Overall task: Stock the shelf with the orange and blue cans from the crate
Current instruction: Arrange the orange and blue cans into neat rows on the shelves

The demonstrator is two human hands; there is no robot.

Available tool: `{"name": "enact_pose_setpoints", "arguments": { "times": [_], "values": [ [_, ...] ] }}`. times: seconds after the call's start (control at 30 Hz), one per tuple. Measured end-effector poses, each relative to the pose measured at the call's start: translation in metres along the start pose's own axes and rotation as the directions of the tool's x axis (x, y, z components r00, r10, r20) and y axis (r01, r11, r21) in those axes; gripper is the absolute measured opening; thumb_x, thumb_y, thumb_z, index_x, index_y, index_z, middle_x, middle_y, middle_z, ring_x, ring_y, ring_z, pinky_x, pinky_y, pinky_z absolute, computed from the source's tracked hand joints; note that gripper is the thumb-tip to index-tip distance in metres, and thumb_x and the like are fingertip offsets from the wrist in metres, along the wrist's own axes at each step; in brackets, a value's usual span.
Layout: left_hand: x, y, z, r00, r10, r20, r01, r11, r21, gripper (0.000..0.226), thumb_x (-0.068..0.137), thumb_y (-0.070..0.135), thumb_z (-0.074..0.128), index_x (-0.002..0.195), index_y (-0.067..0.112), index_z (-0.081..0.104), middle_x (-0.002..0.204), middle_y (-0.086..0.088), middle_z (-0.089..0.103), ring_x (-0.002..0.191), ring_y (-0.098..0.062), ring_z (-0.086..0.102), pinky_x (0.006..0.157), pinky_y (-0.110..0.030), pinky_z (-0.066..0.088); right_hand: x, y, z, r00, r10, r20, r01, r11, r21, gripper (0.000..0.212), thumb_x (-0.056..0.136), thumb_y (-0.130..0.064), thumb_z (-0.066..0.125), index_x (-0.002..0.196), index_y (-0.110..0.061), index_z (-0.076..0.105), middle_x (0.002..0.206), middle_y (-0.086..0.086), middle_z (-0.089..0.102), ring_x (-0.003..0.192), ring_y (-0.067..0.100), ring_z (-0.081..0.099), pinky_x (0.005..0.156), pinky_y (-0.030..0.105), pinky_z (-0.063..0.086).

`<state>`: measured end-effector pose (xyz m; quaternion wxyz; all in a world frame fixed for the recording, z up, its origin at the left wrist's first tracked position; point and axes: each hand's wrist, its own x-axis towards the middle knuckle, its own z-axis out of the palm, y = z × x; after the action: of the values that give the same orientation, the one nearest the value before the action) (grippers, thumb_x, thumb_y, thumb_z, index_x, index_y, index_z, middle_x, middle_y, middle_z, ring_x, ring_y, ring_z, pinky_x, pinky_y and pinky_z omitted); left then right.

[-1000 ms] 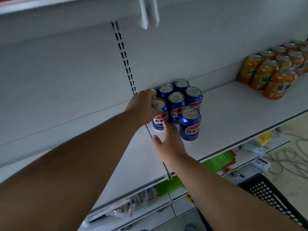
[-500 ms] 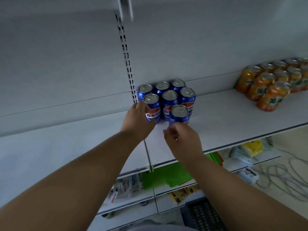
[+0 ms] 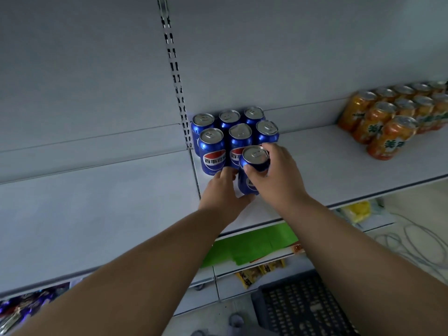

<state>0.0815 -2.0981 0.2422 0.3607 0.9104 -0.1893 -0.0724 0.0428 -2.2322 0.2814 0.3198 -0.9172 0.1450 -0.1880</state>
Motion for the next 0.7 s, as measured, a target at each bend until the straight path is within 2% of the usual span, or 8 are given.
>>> {"name": "enact_pose_setpoints", "arguments": {
  "times": [0.07,0.2,0.37,0.47,0.57,0.7],
  "values": [
    [0.003,0.002,0.004,1.000,-0.015,-0.017,0.015,1.000,-0.001,0.069,0.075,0.046,0.077,0.131,0.022,0.045,0.127,0.004,0.057,0.110,-0.016,0.057,0.090,-0.038,0.052,0.006,0.000,0.001,1.000,0.003,0.014,-0.003,1.000,-0.006,0.058,0.081,-0.040,0.072,0.129,-0.018,0.051,0.125,0.002,0.056,0.116,0.020,0.053,0.088,0.025,0.040],
    [0.002,0.004,0.006,0.996,-0.052,-0.075,0.052,0.999,-0.011,0.067,0.071,0.048,0.080,0.122,0.020,0.048,0.120,0.003,0.060,0.104,-0.018,0.059,0.086,-0.038,0.053,0.015,-0.002,0.000,1.000,0.016,0.019,-0.016,1.000,0.019,0.053,0.068,-0.051,0.078,0.107,-0.022,0.056,0.104,-0.005,0.061,0.093,0.014,0.060,0.071,0.025,0.046],
    [-0.004,-0.008,-0.003,0.971,-0.102,-0.215,0.091,0.994,-0.063,0.060,0.070,0.045,0.083,0.118,0.024,0.055,0.111,0.008,0.063,0.098,-0.014,0.059,0.079,-0.029,0.049,0.019,-0.016,0.003,0.990,-0.019,0.138,0.009,0.998,0.069,0.055,0.064,-0.054,0.082,0.098,-0.023,0.050,0.092,-0.010,0.058,0.080,0.007,0.057,0.059,0.024,0.041],
    [-0.010,-0.019,-0.010,0.955,-0.145,-0.259,0.135,0.989,-0.056,0.052,0.073,0.038,0.081,0.118,0.023,0.058,0.114,0.005,0.063,0.100,-0.016,0.059,0.078,-0.028,0.046,0.025,-0.028,0.002,0.958,-0.122,0.260,0.101,0.991,0.091,0.051,0.068,-0.052,0.081,0.101,-0.023,0.053,0.092,-0.011,0.059,0.081,0.005,0.058,0.061,0.022,0.044],
    [-0.008,-0.024,-0.015,0.947,-0.169,-0.274,0.158,0.986,-0.060,0.051,0.075,0.036,0.079,0.119,0.023,0.057,0.115,0.006,0.062,0.101,-0.014,0.058,0.078,-0.026,0.046,0.035,-0.044,-0.007,0.907,-0.200,0.371,0.186,0.980,0.075,0.037,0.073,-0.044,0.081,0.092,-0.020,0.060,0.083,-0.010,0.064,0.074,0.001,0.060,0.060,0.020,0.049],
    [-0.005,-0.030,-0.016,0.952,-0.179,-0.249,0.171,0.984,-0.053,0.049,0.078,0.037,0.077,0.120,0.022,0.056,0.115,0.006,0.062,0.101,-0.013,0.058,0.077,-0.024,0.043,0.041,-0.053,-0.007,0.888,-0.212,0.408,0.216,0.976,0.035,0.039,0.073,-0.043,0.081,0.093,-0.016,0.063,0.082,-0.005,0.067,0.073,0.005,0.062,0.067,0.029,0.055]
  ]
}}
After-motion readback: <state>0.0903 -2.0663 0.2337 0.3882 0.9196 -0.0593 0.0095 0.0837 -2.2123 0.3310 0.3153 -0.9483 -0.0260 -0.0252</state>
